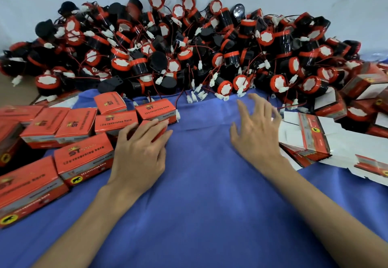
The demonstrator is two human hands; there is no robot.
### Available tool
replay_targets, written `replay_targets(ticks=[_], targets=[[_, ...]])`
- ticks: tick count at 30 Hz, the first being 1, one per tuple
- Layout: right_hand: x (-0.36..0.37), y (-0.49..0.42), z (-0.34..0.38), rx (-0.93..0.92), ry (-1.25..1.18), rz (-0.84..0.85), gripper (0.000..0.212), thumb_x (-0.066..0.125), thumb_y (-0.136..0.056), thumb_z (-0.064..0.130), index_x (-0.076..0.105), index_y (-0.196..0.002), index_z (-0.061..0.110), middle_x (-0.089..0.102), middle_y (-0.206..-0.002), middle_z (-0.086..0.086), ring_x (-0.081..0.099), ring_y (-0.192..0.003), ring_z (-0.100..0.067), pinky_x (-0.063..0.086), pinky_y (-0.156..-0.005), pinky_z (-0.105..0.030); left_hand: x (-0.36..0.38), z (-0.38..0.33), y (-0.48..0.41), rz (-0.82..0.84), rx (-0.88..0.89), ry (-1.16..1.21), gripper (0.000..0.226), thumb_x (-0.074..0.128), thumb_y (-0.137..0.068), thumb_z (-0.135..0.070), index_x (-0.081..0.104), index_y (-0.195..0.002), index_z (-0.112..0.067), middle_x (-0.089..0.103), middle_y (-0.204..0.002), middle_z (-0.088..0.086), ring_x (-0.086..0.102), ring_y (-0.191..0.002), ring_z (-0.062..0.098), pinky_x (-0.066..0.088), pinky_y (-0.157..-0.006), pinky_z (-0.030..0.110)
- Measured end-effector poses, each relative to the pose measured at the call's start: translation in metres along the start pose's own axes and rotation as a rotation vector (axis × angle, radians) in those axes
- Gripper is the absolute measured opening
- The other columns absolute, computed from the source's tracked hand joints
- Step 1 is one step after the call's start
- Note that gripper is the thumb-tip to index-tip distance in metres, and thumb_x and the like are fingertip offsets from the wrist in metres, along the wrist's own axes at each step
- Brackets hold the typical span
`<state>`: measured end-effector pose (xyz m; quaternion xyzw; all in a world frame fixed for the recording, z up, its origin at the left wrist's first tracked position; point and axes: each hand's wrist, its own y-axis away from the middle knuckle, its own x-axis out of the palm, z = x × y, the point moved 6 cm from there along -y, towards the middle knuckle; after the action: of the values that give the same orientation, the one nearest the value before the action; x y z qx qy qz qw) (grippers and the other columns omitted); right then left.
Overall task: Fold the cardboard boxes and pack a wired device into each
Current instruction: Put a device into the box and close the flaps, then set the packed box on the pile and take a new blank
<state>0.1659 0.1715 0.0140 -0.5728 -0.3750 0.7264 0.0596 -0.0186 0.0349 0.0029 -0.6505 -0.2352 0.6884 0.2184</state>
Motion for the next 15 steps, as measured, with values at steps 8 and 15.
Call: replay_targets(ticks=[8,15], targets=[[0.013,0.013,-0.062,0.256,0.178,0.343,0.027,0.046,-0.091,0.02,0.052,-0.106,-0.002,0.061,-0.106,-0.021,0.058,-0.103,-0.037,0.041,-0.086,-0.041,0.0,0.001,-0.002,-0.038,-0.037,-0.005,0.028,0.051,-0.086,-0.016,0.075,-0.099,-0.012,0.067,-0.122,0.005,0.06,-0.115,0.028,0.038,-0.098,0.054],[0.001,0.016,-0.053,0.199,0.196,0.253,0.023,0.043,-0.088,0.0,0.053,-0.109,-0.001,0.063,-0.101,-0.022,0.06,-0.095,-0.039,0.04,-0.07,-0.04,-0.009,-0.005,0.0,-0.144,0.03,0.051,0.022,0.056,-0.086,-0.014,0.075,-0.096,-0.01,0.068,-0.115,0.006,0.062,-0.109,0.029,0.037,-0.098,0.049]])
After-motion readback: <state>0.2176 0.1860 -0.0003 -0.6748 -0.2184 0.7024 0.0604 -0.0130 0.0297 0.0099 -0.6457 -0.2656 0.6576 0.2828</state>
